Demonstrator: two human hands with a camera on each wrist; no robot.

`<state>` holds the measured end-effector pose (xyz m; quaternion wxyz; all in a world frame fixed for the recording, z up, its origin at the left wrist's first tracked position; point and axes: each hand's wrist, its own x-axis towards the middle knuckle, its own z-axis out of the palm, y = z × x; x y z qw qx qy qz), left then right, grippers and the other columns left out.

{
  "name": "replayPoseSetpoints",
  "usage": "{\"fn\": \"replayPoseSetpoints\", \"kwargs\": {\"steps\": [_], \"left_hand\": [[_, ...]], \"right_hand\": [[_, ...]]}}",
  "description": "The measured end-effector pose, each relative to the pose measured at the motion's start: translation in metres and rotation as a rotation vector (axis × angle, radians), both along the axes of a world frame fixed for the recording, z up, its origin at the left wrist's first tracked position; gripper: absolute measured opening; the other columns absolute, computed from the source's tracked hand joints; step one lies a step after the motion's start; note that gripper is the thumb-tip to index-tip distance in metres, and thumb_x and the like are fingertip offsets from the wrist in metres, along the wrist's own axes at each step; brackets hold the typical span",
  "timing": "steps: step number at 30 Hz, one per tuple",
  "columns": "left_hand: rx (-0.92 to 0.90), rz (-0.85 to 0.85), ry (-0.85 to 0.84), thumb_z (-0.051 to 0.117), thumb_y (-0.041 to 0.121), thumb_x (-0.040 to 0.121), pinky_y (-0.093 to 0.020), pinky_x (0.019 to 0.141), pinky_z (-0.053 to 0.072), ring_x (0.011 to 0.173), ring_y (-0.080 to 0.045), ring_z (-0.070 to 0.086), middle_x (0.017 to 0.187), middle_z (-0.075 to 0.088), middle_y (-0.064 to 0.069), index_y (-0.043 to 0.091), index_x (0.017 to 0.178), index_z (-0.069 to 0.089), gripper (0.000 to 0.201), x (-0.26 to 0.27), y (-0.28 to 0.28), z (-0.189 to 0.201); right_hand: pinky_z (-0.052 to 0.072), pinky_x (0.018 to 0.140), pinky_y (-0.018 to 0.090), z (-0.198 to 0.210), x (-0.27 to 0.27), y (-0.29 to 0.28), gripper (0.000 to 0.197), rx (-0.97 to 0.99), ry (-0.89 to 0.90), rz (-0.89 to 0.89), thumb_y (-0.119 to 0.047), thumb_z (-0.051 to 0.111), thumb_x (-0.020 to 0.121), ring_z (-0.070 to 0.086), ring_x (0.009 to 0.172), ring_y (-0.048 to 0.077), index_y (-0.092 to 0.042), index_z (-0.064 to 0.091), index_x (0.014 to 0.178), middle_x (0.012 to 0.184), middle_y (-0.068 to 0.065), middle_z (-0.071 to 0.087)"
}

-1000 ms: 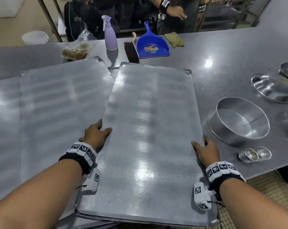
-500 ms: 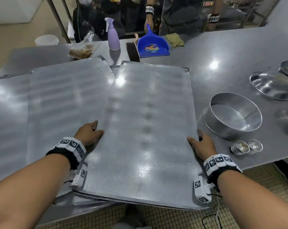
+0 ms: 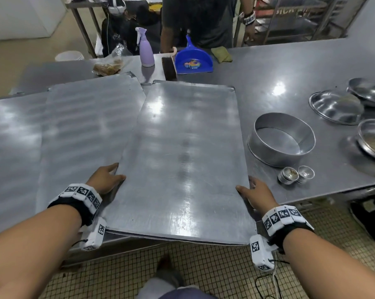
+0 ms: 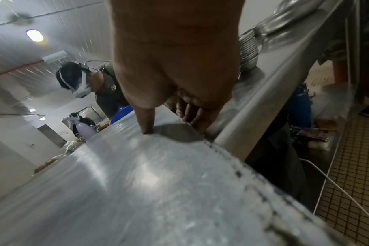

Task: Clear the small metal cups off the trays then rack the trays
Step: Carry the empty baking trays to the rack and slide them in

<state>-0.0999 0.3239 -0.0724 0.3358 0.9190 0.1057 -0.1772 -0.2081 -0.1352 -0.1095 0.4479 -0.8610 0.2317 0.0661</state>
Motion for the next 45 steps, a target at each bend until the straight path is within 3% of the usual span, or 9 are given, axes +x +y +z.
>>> {"fn": "replayPoseSetpoints", "kwargs": {"steps": [6,14,18,23,27,33,38,42,45], "left_hand": [[-0.023,0.055,0.006,0.082,0.018,0.084,-0.032,0.106,0.036,0.134,-0.031,0.051,0.145,0.055,-0.017,0.012,0.147,0.050,0.071,-0.027,0.001,0.008],[-0.013,0.031,0.037,0.084,0.018,0.081,-0.033,0.088,0.048,0.096,-0.026,0.063,0.106,0.065,-0.007,0.014,0.143,0.052,0.070,-0.058,0.015,0.024],[-0.026,0.049,0.034,0.086,0.015,0.079,-0.032,0.076,0.047,0.088,-0.023,0.062,0.100,0.065,-0.005,0.014,0.129,0.055,0.059,-0.079,0.019,0.021],[-0.101,0.096,0.067,0.087,0.012,0.076,-0.034,0.075,0.051,0.091,-0.025,0.065,0.108,0.068,-0.008,0.018,0.116,0.057,0.051,-0.100,0.028,0.014],[-0.124,0.107,0.085,0.087,0.009,0.076,-0.030,0.062,0.049,0.076,-0.016,0.065,0.098,0.070,-0.006,0.014,0.118,0.057,0.052,-0.114,0.028,0.009],[-0.031,0.047,0.056,0.087,0.018,0.076,-0.041,0.102,0.051,0.111,-0.022,0.067,0.124,0.070,-0.005,0.017,0.122,0.064,0.052,-0.135,0.019,0.007],[0.025,0.091,-0.028,0.080,0.027,0.086,-0.029,0.080,0.050,0.125,-0.031,0.057,0.143,0.057,-0.006,0.013,0.144,0.052,0.066,-0.153,0.009,0.006],[-0.127,0.232,-0.087,0.086,0.029,0.079,-0.046,0.107,0.047,0.126,-0.024,0.057,0.142,0.058,-0.001,0.018,0.143,0.054,0.072,-0.163,0.015,-0.012],[-0.317,0.361,-0.073,0.092,0.027,0.069,-0.051,0.104,0.051,0.112,-0.025,0.067,0.126,0.069,-0.005,0.018,0.125,0.066,0.063,-0.170,0.018,-0.024]], "right_hand": [[0.052,0.098,0.042,0.002,-0.007,-0.013,0.038,0.014,0.013,0.043,-0.034,0.076,0.081,0.068,0.103,0.021,-0.029,0.066,0.117,0.109,-0.007,0.074],[0.041,0.096,0.029,0.025,-0.002,-0.007,0.045,-0.018,0.032,0.162,-0.023,0.072,0.090,0.059,0.117,0.024,-0.017,0.058,0.132,0.113,-0.007,0.059],[0.045,0.089,0.028,0.023,0.003,-0.012,0.030,-0.026,0.076,0.291,-0.018,0.071,0.090,0.063,0.097,0.021,-0.023,0.058,0.117,0.106,-0.001,0.066],[0.052,0.098,0.046,0.013,0.002,-0.018,0.034,-0.008,0.111,0.338,-0.027,0.076,0.083,0.070,0.100,0.026,-0.030,0.063,0.115,0.097,-0.005,0.073],[0.047,0.104,0.044,-0.001,0.002,-0.022,0.066,-0.062,0.148,0.388,-0.046,0.075,0.077,0.062,0.118,0.029,-0.025,0.055,0.136,0.128,0.005,0.067],[0.035,0.110,0.038,0.004,-0.006,-0.025,0.067,-0.181,0.145,0.468,-0.035,0.070,0.091,0.045,0.137,0.026,-0.021,0.042,0.150,0.149,0.001,0.049],[0.034,0.111,0.040,0.005,-0.014,-0.026,0.061,-0.156,0.107,0.491,-0.034,0.064,0.095,0.046,0.137,0.024,-0.026,0.038,0.150,0.147,-0.003,0.050],[0.041,0.106,0.044,-0.003,-0.029,-0.025,0.051,-0.177,0.084,0.481,-0.044,0.058,0.096,0.055,0.127,0.025,-0.024,0.047,0.141,0.140,-0.002,0.058],[0.042,0.102,0.039,-0.001,-0.034,-0.027,0.053,-0.165,0.064,0.427,-0.045,0.062,0.094,0.057,0.123,0.025,-0.019,0.052,0.139,0.136,0.001,0.061]]}}
